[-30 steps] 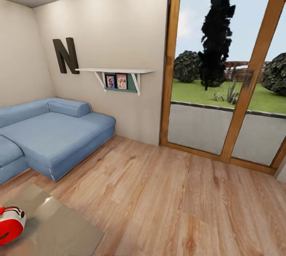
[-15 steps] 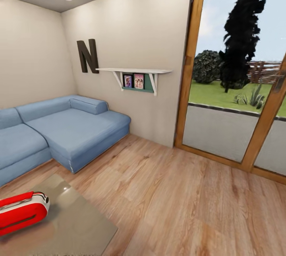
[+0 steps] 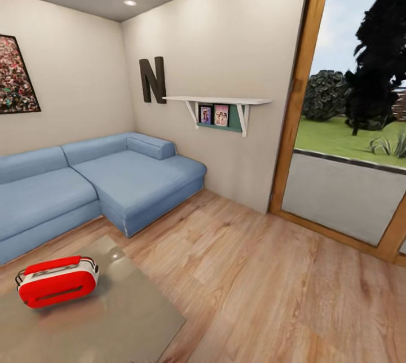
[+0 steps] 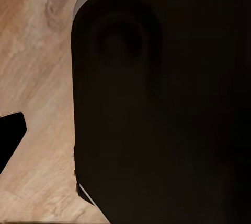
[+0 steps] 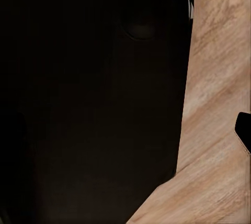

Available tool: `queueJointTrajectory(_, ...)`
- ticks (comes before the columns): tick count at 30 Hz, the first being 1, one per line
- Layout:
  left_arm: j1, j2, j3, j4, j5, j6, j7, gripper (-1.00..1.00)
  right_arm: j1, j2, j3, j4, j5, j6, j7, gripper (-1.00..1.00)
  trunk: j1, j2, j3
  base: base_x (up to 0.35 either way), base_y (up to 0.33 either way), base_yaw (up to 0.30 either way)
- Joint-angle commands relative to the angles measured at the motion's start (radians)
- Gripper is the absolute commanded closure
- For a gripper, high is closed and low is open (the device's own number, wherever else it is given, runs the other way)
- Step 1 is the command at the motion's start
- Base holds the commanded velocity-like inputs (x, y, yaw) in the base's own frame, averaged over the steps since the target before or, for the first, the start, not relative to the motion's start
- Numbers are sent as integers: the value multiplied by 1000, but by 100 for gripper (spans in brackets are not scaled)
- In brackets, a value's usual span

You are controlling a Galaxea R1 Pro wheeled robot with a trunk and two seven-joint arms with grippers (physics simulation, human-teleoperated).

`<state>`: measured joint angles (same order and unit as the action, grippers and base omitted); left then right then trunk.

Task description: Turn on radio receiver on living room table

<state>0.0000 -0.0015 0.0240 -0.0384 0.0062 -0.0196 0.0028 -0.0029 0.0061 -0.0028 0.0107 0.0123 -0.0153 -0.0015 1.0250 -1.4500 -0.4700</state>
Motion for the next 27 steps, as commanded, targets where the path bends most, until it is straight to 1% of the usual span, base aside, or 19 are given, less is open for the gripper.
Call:
queueJointTrajectory(1, 0, 0, 0, 0, 0, 0, 0, -100, 0, 0, 0, 0, 0, 0, 0, -100, 0, 0, 0, 0, 0, 271)
queueJointTrajectory(22, 0, 0, 1, 0, 0, 0, 2, -100, 0, 0, 1, 0, 0, 0, 0, -100, 0, 0, 0, 0, 0, 271)
queueJointTrajectory(25, 0, 0, 0, 0, 9, 0, 1, -100, 0, 0, 1, 0, 0, 0, 0, -100, 0, 0, 0, 0, 0, 271)
queueJointTrajectory(27, 0, 2, 0, 0, 24, 1, 0, -100, 0, 0, 1, 0, 0, 0, 0, -100, 0, 0, 0, 0, 0, 271)
